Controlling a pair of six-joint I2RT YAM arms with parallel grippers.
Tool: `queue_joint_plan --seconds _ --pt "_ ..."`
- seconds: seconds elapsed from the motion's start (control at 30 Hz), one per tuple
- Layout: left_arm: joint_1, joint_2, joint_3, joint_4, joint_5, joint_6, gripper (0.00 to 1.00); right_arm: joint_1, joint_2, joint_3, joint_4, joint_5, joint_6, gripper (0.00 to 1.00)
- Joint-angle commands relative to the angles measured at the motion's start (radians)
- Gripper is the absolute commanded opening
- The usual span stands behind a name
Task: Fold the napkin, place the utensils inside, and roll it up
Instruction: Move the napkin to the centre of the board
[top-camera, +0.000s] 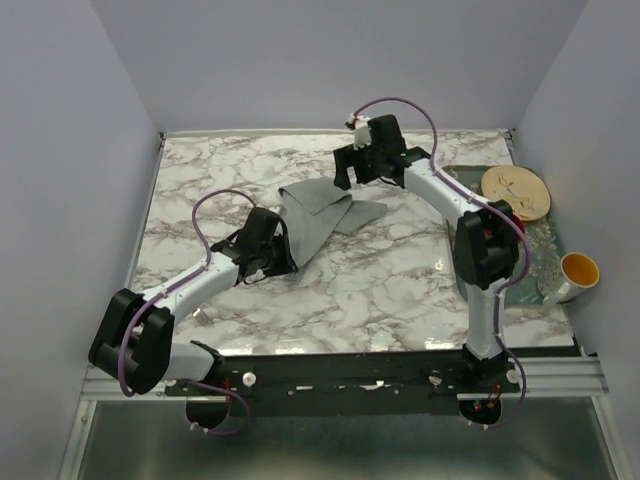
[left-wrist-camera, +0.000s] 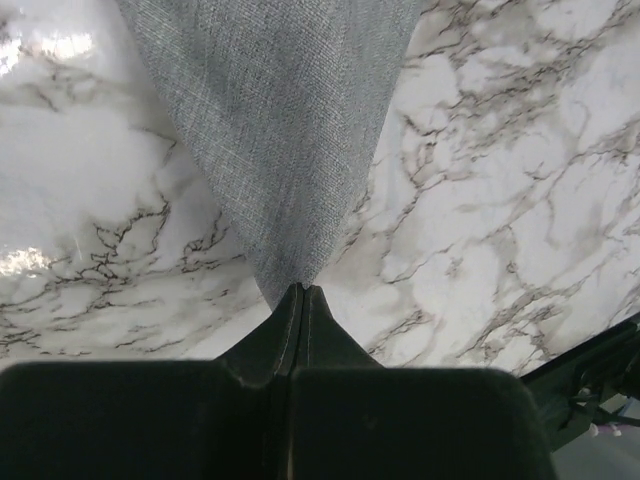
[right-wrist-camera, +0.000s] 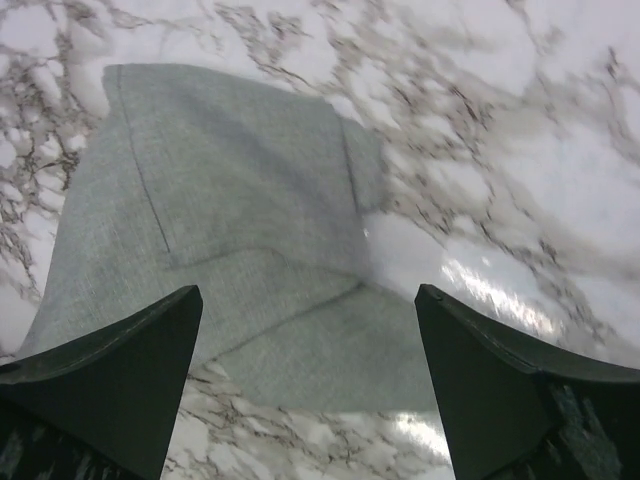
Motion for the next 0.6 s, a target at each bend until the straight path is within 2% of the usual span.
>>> queue_joint_plan --seconds 0.0,0.07,0.13,0.17,0.23,0.27,0.47,0.57 --pt "-0.002 -0.056 -0.081 0.067 0.055 -0.060 0.00 0.101 0.107 0.136 -0.162 0.009 -0.360 0.98" --pt "-0.002 -0.057 -0.101 0.071 0.057 -0.055 0.00 0.128 0.136 0.158 -0.172 0.067 -0.405 0.98" --pt "-0.002 -0.050 -0.107 0.070 0.057 -0.047 0.00 0.168 0.164 0.179 -0.173 0.055 -0.420 0.94" --pt "-0.001 -0.048 -0.112 0.074 0.059 -0.047 0.00 0.184 0.168 0.187 -0.169 0.051 -0.413 0.84" --pt "-0.002 -0.043 -0.126 0.087 0.060 -0.055 0.00 0.227 0.179 0.192 -0.167 0.052 -0.399 0.71" --pt "-0.002 -0.042 -0.127 0.093 0.063 -0.055 0.00 0.237 0.176 0.170 -0.150 0.051 -0.397 0.58" --pt "-0.002 -0.030 -0.133 0.108 0.051 -0.053 0.00 0.262 0.174 0.123 -0.106 0.005 -0.356 0.55" --pt "-0.002 -0.023 -0.138 0.114 0.060 -0.057 0.00 0.264 0.200 0.129 -0.106 0.024 -0.348 0.57"
